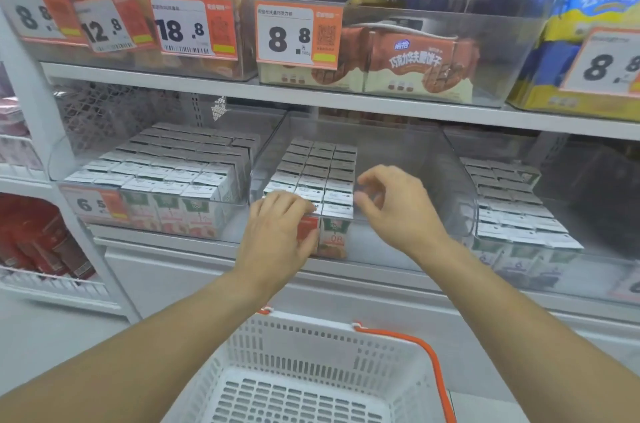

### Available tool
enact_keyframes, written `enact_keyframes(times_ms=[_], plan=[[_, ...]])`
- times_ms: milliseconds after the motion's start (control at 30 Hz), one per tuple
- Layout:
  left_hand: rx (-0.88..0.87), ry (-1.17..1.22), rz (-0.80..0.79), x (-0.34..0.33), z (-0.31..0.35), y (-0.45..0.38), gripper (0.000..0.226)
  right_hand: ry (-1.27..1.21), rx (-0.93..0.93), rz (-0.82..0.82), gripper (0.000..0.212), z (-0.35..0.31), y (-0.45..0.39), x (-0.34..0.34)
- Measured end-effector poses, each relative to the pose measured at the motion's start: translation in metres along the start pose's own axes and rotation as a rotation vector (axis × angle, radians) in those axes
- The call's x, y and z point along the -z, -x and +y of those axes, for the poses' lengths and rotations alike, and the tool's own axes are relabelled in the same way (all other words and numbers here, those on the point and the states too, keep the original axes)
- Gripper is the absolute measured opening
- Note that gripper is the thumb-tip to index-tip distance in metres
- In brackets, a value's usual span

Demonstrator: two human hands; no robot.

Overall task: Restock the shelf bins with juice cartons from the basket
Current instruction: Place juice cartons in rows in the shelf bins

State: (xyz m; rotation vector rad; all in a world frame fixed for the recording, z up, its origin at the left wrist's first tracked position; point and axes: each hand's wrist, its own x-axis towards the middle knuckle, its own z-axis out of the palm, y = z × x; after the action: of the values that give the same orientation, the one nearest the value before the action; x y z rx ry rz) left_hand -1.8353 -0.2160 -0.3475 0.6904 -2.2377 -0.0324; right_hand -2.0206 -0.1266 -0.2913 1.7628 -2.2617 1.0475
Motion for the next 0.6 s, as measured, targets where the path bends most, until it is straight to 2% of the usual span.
enact_keyframes(times_ms=[67,133,200,300,367,400,467,533,600], plan=[[-0.087,0.066,0.053,0.008,0.015,-0.001,0.018,-0.092,0.157,0.154,0.005,-0.010,0.020,0.012],[-0.113,0.218,-0.037,0.013,0.032,0.003,0.010,-0.143,0.208,0.103,0.007,-0.012,0.046,0.014],[-0.078,0.273,-0.344,0.014,0.043,0.014,0.007,-0.108,0.147,-0.106,0.007,-0.004,0.077,0.006],[-0.034,0.105,-1.025,0.002,0.046,0.042,0.013,-0.016,-0.029,-0.595,0.007,0.025,0.125,-0.023],[0.146,0.127,-1.362,-0.019,0.046,0.076,0.024,-0.003,-0.163,-0.889,0.004,0.045,0.160,-0.045],[0.250,0.211,-1.428,-0.033,0.046,0.097,0.026,-0.019,-0.257,-1.012,0.008,0.051,0.179,-0.055],[0.415,0.372,-1.366,-0.064,0.053,0.148,0.023,-0.044,-0.396,-1.171,0.025,0.061,0.213,-0.078],[0.565,0.436,-1.279,-0.090,0.059,0.201,0.021,-0.022,-0.416,-1.204,0.038,0.067,0.245,-0.103],[0.650,0.406,-1.365,-0.108,0.061,0.250,0.029,0.050,-0.374,-1.253,0.048,0.076,0.276,-0.130]])
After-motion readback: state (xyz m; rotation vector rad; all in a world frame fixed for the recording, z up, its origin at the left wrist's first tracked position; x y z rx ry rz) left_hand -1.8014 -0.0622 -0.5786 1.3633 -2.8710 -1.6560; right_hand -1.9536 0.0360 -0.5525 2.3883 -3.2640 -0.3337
